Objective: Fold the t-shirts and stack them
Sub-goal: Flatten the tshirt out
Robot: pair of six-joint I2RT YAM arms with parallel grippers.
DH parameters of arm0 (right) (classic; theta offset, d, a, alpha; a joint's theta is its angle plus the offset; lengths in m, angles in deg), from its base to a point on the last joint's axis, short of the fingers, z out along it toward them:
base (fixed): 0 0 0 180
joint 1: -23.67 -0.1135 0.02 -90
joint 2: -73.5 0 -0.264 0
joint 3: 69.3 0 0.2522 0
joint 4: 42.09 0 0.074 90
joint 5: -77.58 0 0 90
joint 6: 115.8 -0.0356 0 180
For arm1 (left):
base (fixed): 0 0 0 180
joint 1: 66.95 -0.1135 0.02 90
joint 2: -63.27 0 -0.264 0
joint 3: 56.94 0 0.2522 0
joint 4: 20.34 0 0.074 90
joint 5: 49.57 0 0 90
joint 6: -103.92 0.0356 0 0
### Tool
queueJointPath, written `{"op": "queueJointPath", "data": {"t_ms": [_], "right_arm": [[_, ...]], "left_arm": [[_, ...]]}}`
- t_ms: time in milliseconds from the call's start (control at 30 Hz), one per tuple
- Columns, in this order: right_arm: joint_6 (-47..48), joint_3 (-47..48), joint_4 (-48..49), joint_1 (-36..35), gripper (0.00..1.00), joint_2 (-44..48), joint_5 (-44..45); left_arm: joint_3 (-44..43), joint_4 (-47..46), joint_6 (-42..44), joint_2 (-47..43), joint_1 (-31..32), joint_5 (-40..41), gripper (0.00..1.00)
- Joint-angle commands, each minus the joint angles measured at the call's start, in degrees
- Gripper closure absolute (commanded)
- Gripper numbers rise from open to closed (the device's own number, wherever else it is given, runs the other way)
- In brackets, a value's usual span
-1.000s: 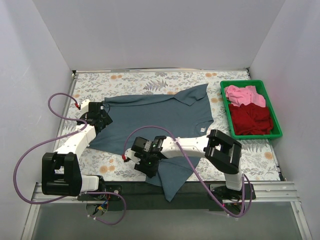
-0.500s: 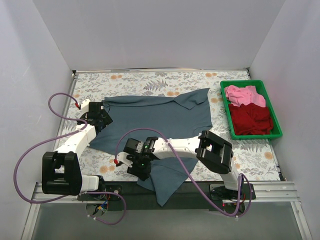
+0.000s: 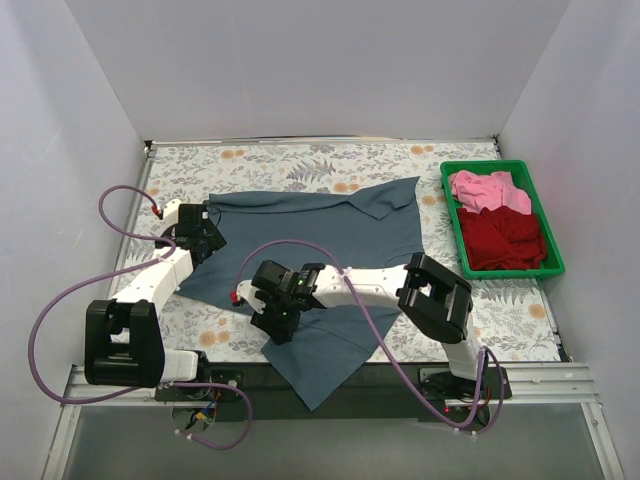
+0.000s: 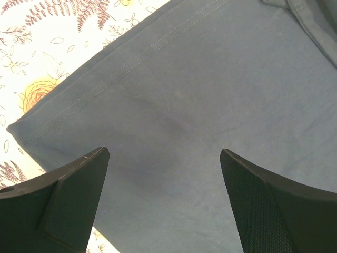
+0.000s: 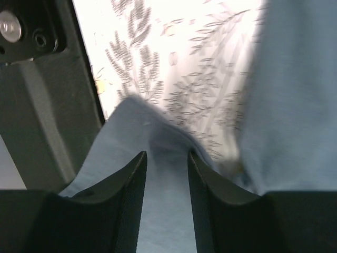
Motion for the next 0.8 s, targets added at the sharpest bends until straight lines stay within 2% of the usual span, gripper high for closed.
{"op": "queueJointPath", "data": {"t_ms": [0, 133, 233, 333, 467, 767], "right_arm": [[-1.6, -1.1, 3.8, 0.7, 0.61, 5.7, -0.3], [-3.8, -6.7, 3.3, 3.0, 0.58, 13.9, 3.0], [-6.2, -13.2, 3.1, 6.7, 0.52, 19.6, 4.7], [-9.0, -19.2, 1.6, 10.9, 0.5, 23.5, 7.2], [-12.3, -25.9, 1.6, 16.6, 0.5, 26.9, 8.3], [-16.7, -37.2, 1.6, 18.8, 0.5, 29.6, 8.9]], "left_arm": [[-0.4, -0.6, 0.7, -0.4, 0.4, 0.1, 0.2], [-1.1, -0.8, 0.8, 0.4, 0.4, -0.6, 0.19], [-2.9, -0.2, 0.5, 2.5, 0.5, -1.4, 0.19], [-5.1, 0.6, -0.8, 5.7, 0.5, -1.7, 0.19], [-7.0, 1.7, -3.0, 9.7, 0.3, -0.6, 0.19], [-3.2, 7.0, -10.2, 12.2, -3.6, 2.5, 0.19]]}}
